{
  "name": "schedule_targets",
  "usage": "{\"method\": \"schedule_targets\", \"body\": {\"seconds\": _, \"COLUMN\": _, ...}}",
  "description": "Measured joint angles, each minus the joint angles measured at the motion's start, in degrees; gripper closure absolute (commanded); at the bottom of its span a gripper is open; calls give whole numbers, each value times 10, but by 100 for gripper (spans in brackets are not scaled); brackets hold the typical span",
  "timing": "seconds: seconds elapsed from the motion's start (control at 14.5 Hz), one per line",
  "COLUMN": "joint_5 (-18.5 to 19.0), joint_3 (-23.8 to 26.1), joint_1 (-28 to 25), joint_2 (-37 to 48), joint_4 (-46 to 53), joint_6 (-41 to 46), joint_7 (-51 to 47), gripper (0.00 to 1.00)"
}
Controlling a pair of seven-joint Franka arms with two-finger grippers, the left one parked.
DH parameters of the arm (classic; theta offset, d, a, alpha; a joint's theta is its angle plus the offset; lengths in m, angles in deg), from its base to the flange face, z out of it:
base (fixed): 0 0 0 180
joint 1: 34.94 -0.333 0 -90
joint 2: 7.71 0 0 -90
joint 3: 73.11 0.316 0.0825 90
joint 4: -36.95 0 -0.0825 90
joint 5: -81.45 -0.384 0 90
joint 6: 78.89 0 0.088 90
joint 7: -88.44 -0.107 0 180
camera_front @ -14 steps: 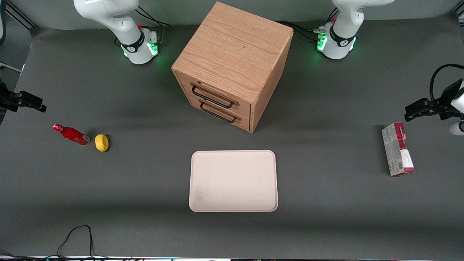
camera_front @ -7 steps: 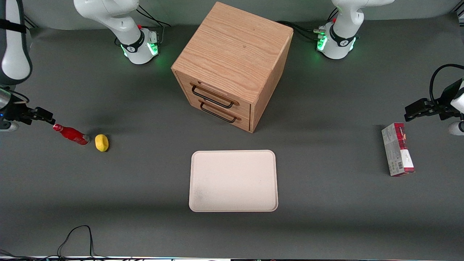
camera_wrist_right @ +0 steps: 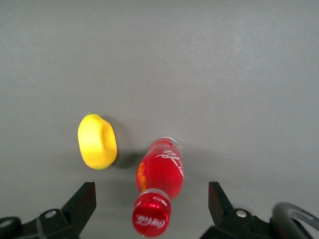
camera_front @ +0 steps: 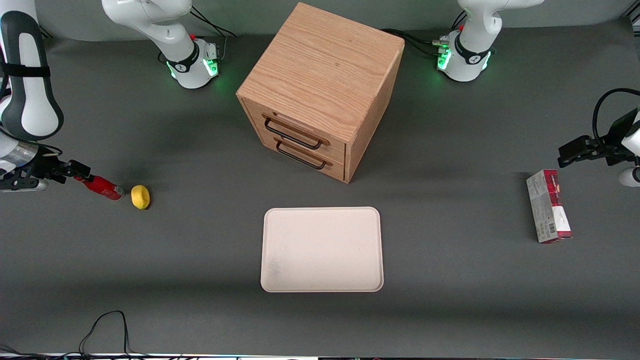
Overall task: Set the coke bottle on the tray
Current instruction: 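Move the right gripper down over the red Coca-Cola bottle, then close the right gripper around the red bottle's body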
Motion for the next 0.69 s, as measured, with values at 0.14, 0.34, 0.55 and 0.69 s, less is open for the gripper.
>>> {"method": "schedule_targets", "body": {"seconds": 0.14, "joint_5": 0, "joint_3": 2, "joint_1": 0, "joint_2": -4, "joint_4": 0, "joint_6": 0, "joint_7": 0, "gripper": 0}}
{"method": "schedule_targets", "body": {"seconds": 0.34, "joint_5": 0, "joint_3": 3, "joint_1": 0, "joint_2": -7, "joint_4": 0, "joint_6": 0, "joint_7": 0, "gripper": 1}}
{"method": "schedule_targets", "body": {"seconds": 0.55, "joint_5": 0, "joint_3": 3, "joint_1": 0, "joint_2": -11, "joint_4": 0, "joint_6": 0, "joint_7": 3, "gripper": 21}}
{"method": "schedule_targets", "body": {"seconds": 0.69, "joint_5": 0, "joint_3": 3, "joint_1": 0, "joint_2": -14, "joint_4": -1, "joint_6": 0, "joint_7": 4, "gripper": 36}}
